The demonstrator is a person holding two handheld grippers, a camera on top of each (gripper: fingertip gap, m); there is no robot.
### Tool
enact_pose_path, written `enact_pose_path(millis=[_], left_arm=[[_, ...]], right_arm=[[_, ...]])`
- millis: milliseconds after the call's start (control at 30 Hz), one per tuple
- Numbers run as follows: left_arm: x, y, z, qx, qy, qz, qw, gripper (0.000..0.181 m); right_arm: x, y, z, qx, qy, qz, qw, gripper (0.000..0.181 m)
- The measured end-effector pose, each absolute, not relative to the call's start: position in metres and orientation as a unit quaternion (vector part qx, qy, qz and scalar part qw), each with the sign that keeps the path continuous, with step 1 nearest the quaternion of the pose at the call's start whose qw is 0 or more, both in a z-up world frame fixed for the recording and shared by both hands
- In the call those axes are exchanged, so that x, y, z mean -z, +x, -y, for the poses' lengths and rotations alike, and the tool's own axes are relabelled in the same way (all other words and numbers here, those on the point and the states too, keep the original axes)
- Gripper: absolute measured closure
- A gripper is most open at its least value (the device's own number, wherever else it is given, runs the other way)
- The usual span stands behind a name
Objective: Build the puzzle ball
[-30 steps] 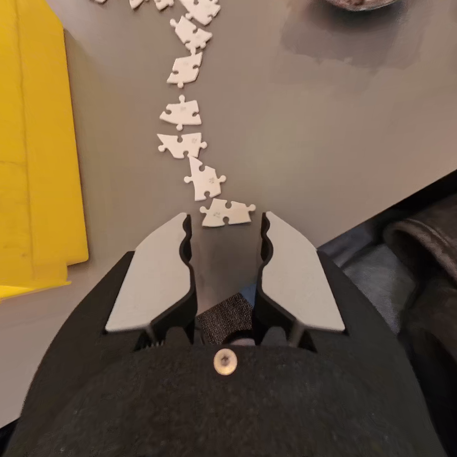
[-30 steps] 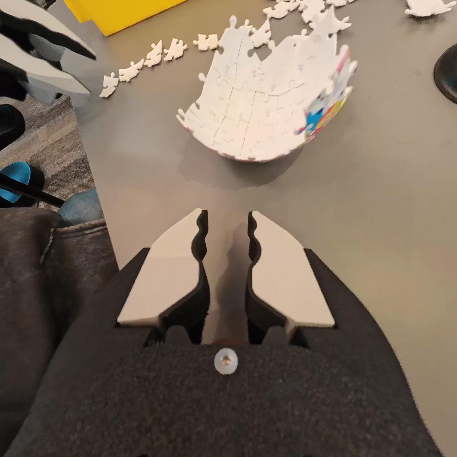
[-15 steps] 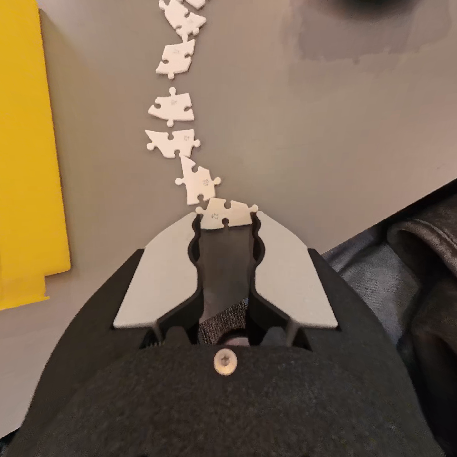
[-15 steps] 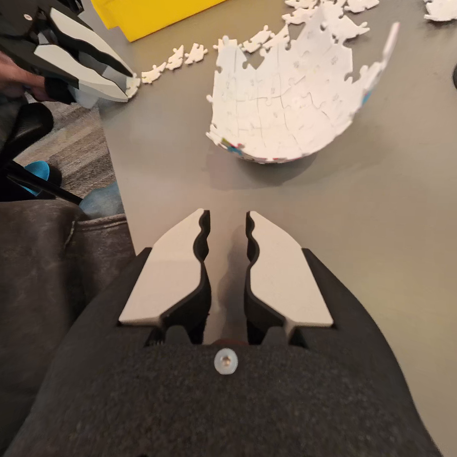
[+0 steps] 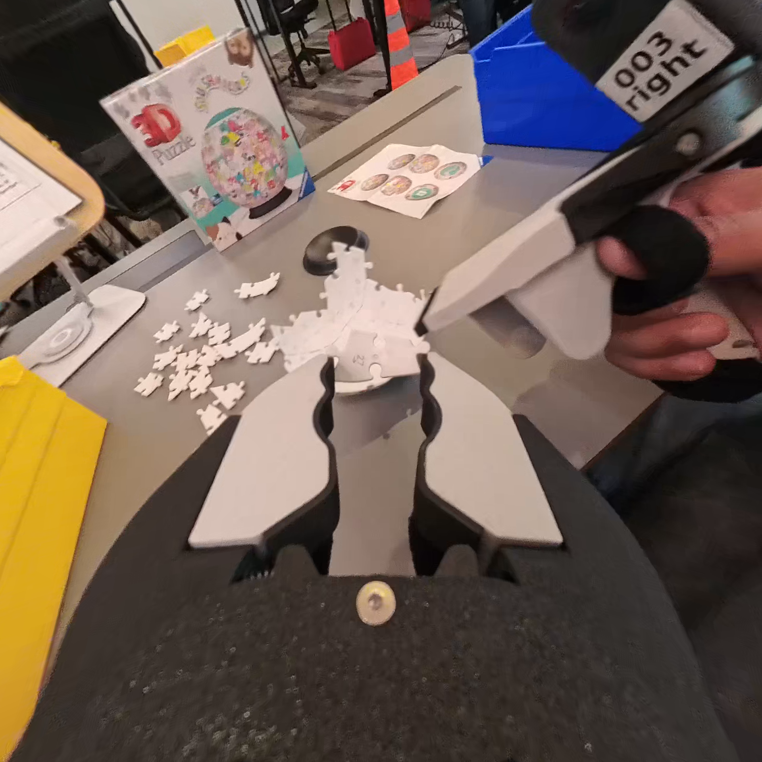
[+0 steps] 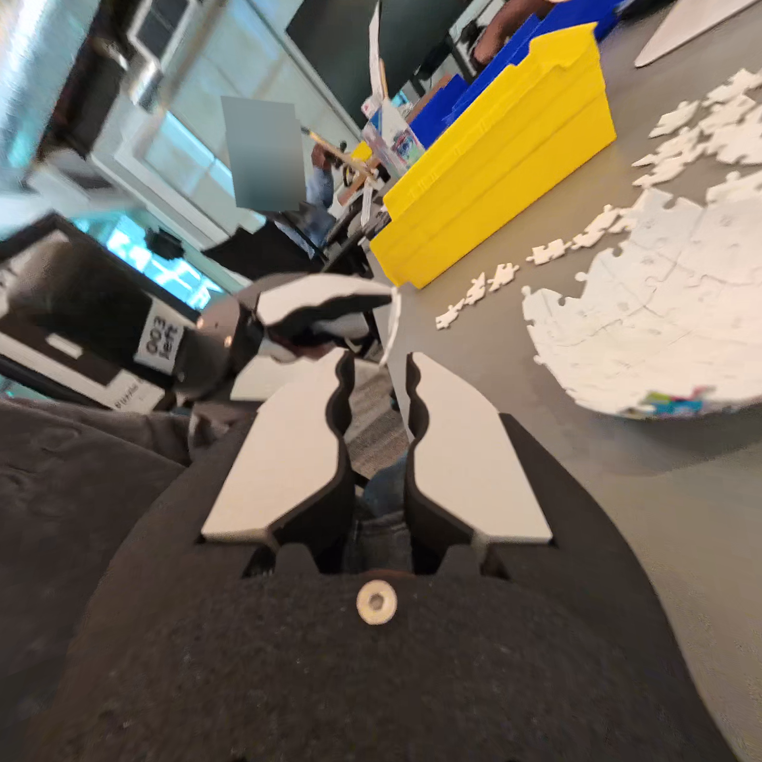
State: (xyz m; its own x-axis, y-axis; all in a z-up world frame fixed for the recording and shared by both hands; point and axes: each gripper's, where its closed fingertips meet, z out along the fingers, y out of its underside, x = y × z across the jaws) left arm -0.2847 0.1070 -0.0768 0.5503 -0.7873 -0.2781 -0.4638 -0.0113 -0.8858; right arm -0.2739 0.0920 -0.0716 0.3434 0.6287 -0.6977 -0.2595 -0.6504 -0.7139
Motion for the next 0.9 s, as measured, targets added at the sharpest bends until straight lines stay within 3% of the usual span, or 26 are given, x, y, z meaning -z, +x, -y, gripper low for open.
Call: enact_pose_path(millis=[100, 167, 367, 500, 600, 900], left_arm=[[0.078, -0.267, -0.098, 0.151, -0.679, -0.46, 0.553, 0.142], [0.079, -0.261, -0.094, 0.144, -0.673, -0.467, 0.555, 0.165], [0.093, -0.268, -0.096, 0.156, -0.679, -0.487, 0.526, 0.158], [0.129, -0.301, -0.098, 0.186, -0.73, -0.509, 0.416, 0.149], [0.144, -0.323, -0.085, 0.207, -0.746, -0.503, 0.384, 0.146], [0.171, -0.3, -0.036, 0.231, -0.714, -0.561, 0.349, 0.142]], right_arm=[[0.08, -0.264, -0.093, -0.574, -0.723, 0.09, 0.373, 0.164], [0.087, -0.261, -0.091, -0.571, -0.735, 0.088, 0.355, 0.18], [0.11, -0.243, -0.094, -0.49, -0.794, 0.128, 0.337, 0.181], [0.122, -0.211, -0.096, -0.376, -0.829, 0.176, 0.375, 0.181], [0.142, -0.208, -0.076, -0.319, -0.842, 0.219, 0.375, 0.167], [0.175, -0.261, -0.026, -0.251, -0.828, 0.332, 0.375, 0.153]])
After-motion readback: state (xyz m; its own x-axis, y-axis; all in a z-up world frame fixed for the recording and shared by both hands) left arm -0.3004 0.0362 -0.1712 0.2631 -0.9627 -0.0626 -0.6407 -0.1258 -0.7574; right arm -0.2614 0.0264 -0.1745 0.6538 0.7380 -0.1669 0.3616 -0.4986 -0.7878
